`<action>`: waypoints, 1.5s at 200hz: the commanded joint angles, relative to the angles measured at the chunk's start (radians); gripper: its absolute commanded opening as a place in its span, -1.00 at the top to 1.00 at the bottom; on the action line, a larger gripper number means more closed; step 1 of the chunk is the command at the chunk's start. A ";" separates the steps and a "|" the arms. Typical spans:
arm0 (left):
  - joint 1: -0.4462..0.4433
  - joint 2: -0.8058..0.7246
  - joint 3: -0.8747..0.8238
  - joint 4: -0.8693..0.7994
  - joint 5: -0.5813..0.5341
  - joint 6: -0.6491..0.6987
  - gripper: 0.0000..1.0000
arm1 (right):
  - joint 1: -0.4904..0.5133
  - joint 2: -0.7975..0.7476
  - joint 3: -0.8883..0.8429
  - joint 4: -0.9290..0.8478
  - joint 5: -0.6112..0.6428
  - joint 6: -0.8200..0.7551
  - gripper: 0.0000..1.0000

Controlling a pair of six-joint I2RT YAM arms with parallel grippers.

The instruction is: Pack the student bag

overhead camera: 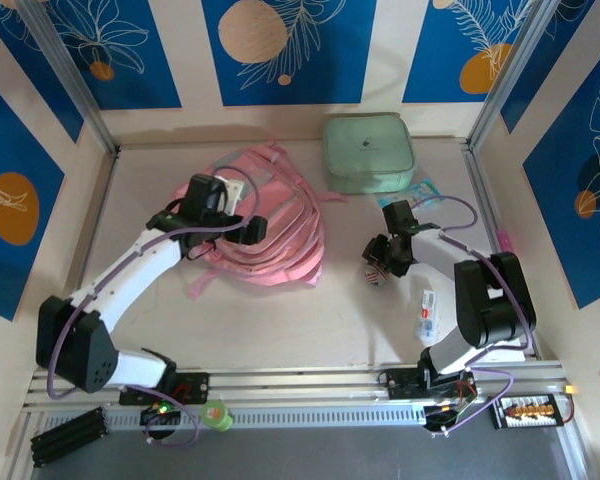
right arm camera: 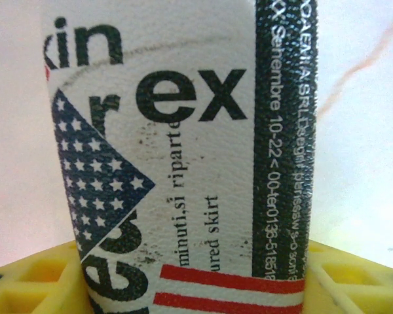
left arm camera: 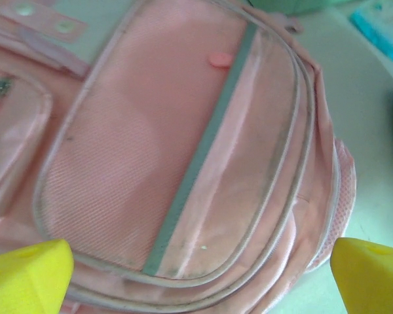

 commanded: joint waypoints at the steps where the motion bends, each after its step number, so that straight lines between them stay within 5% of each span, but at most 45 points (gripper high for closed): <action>1: -0.075 0.077 0.084 -0.087 -0.073 0.128 -1.00 | -0.006 -0.046 -0.022 0.120 -0.172 -0.006 -0.11; 44: -0.193 0.286 0.248 -0.204 -0.217 0.291 -0.71 | -0.003 -0.072 -0.037 0.178 -0.250 0.007 -0.11; 79: -0.201 0.464 0.435 -0.353 -0.304 0.307 -0.33 | 0.007 -0.084 -0.049 0.198 -0.262 -0.001 -0.11; 159: -0.226 0.651 0.616 -0.444 -0.462 0.332 0.18 | 0.011 -0.096 -0.062 0.212 -0.275 0.013 -0.11; 194: -0.243 0.595 0.673 -0.509 -0.451 0.320 0.71 | 0.010 -0.108 -0.058 0.210 -0.292 0.008 -0.11; 228: -0.245 0.462 0.666 -0.490 -0.450 0.321 1.00 | 0.007 -0.109 -0.047 0.208 -0.330 0.003 -0.11; 300: -0.243 0.208 0.552 -0.323 -0.396 0.279 1.00 | 0.107 -0.175 0.007 0.238 -0.450 -0.091 -0.12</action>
